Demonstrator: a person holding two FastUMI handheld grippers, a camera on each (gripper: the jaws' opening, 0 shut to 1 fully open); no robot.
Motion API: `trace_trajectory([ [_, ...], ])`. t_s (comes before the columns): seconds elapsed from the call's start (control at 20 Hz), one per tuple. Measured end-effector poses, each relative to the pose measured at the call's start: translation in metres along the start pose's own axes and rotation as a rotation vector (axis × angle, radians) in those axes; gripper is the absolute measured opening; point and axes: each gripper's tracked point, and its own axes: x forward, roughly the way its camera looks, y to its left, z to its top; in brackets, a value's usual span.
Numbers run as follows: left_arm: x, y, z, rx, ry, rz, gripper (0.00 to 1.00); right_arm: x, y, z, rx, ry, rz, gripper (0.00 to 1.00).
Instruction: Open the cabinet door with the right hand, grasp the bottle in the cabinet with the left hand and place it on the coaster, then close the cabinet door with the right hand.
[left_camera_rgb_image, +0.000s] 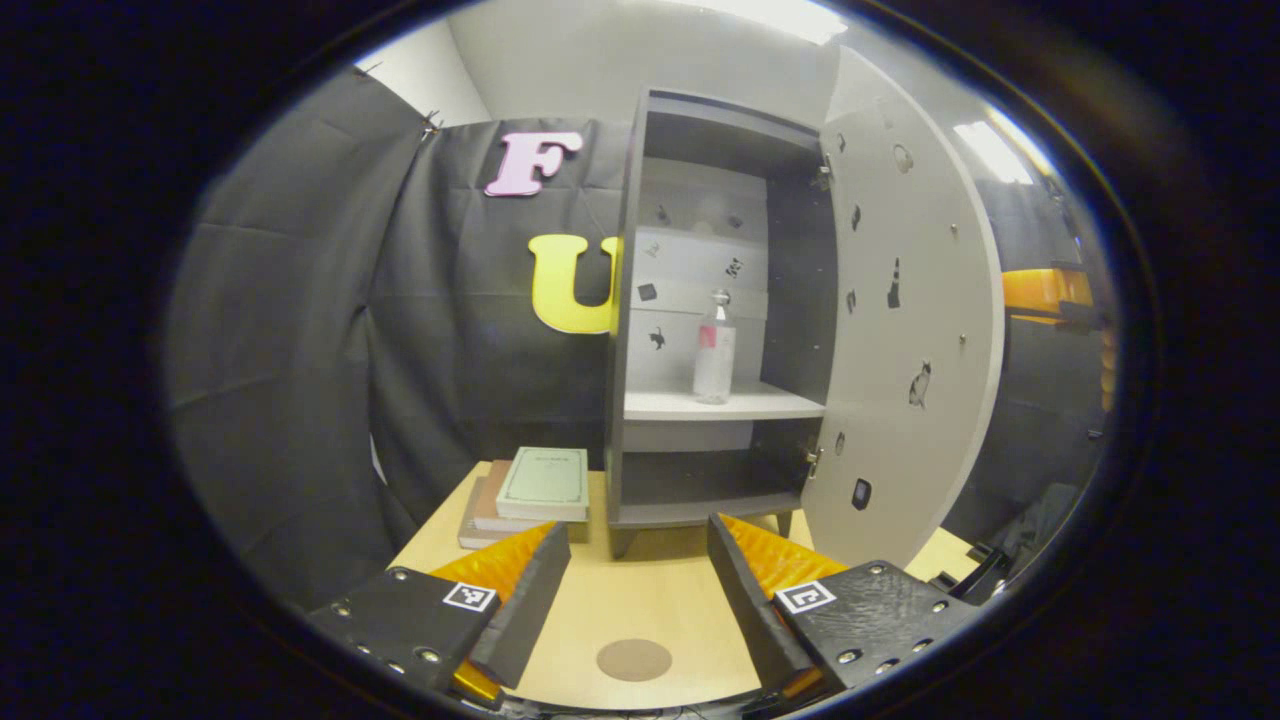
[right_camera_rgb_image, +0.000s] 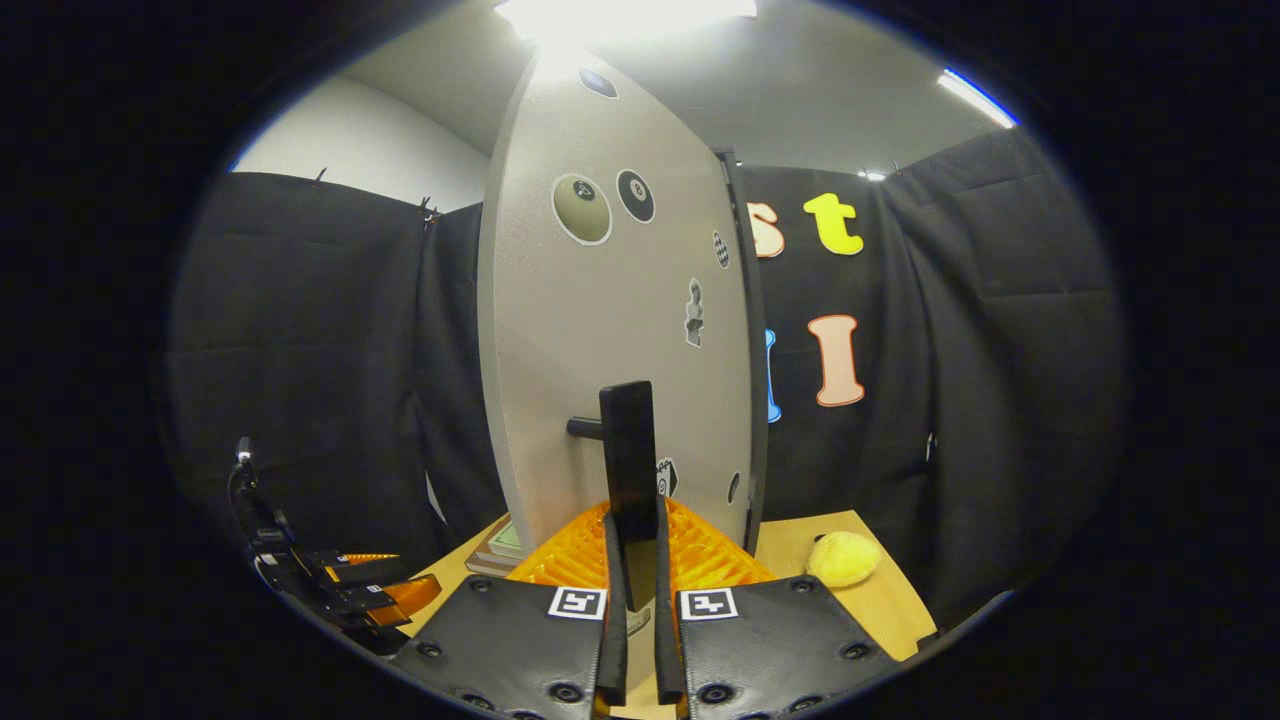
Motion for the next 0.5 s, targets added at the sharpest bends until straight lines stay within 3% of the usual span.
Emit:
trace_trajectory([
  [0.4,0.007,-0.019,-0.003,0.026,0.02,-0.087,0.83,-0.024,-0.033,0.004,0.107,-0.011,-0.138,0.12],
  [0.45,0.007,-0.021,-0.003,0.027,0.022,-0.092,0.86,-0.015,-0.04,0.002,0.104,-0.016,-0.173,0.04],
  [0.5,0.007,-0.021,-0.003,0.028,0.021,-0.095,0.86,-0.016,-0.048,0.003,0.1,-0.017,-0.203,0.04],
])
